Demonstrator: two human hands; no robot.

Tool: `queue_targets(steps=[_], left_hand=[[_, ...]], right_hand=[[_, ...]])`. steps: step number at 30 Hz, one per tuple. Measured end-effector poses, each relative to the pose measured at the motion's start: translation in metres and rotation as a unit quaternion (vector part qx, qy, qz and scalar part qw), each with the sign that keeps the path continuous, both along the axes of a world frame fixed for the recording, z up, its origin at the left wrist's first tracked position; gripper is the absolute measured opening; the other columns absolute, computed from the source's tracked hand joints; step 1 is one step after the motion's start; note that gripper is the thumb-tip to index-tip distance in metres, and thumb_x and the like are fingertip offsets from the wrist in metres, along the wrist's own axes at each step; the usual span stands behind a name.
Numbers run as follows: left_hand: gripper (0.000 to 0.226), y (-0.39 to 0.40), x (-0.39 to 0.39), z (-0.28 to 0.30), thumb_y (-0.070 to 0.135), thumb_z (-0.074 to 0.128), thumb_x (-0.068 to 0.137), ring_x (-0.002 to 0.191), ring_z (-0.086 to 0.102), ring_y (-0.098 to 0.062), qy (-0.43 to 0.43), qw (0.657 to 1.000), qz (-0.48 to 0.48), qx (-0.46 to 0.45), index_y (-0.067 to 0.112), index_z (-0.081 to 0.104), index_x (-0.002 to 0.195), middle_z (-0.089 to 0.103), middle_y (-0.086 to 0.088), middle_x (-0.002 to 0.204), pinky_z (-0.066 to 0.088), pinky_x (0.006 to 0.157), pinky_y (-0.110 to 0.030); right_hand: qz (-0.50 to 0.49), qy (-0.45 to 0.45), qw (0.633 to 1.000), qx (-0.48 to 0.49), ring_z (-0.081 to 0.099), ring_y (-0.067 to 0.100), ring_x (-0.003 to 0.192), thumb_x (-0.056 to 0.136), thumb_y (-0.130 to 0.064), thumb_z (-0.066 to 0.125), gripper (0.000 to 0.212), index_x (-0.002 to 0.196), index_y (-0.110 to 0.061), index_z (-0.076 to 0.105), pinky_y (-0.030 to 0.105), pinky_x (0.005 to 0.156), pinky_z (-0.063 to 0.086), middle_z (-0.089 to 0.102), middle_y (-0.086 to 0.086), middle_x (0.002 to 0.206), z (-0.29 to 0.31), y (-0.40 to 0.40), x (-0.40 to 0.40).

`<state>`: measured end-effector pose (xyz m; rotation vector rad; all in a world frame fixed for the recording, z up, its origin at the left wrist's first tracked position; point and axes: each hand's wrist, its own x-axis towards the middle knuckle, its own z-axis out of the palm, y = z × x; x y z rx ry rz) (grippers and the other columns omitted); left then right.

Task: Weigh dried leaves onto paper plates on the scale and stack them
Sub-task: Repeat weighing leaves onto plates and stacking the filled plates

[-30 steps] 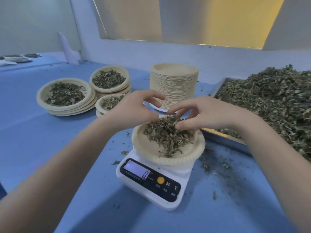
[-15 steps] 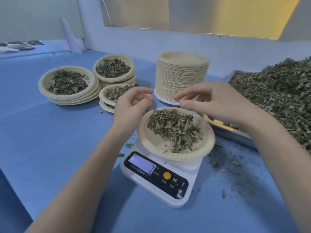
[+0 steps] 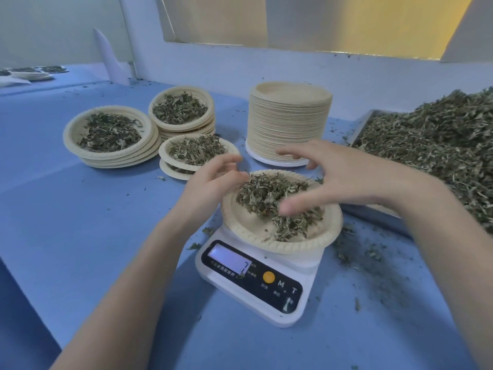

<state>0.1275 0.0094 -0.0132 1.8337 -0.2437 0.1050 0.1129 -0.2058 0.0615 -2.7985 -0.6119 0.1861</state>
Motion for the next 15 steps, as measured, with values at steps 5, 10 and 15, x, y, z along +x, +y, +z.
queue_targets(steps=[5,10,15], left_hand=[[0.072,-0.005,0.000,-0.006,0.060,0.057,0.071,0.119,0.046,-0.004,0.092,0.995,-0.038,0.021,0.034,0.044,0.137,0.048,0.016,0.132,0.035,0.087,-0.021],[0.040,-0.016,0.000,-0.007,0.045,0.053,0.090,0.121,0.047,-0.010,0.079,0.997,0.011,0.002,0.027,0.055,0.125,0.051,0.008,0.134,0.034,0.103,-0.032],[0.039,0.011,0.016,0.020,0.035,0.052,0.093,0.119,0.047,-0.011,0.031,0.995,0.095,-0.033,0.020,0.054,0.129,0.051,0.006,0.133,0.034,0.099,-0.029]], right_hand=[[0.034,0.177,0.980,-0.086,-0.002,-0.011,0.133,0.031,-0.058,0.085,0.153,0.142,-0.049,-0.019,0.020,0.109,0.005,-0.008,-0.029,0.150,-0.006,-0.022,-0.001],[0.031,0.149,0.988,0.008,0.018,-0.015,0.123,0.035,-0.047,0.092,0.147,0.143,-0.052,-0.007,0.012,0.101,0.018,0.012,-0.024,0.152,-0.017,-0.026,0.007],[0.055,0.088,0.993,0.063,0.019,-0.012,0.126,0.028,-0.060,0.087,0.145,0.144,-0.052,0.001,0.015,0.102,0.017,0.019,-0.028,0.146,-0.005,-0.004,0.037]])
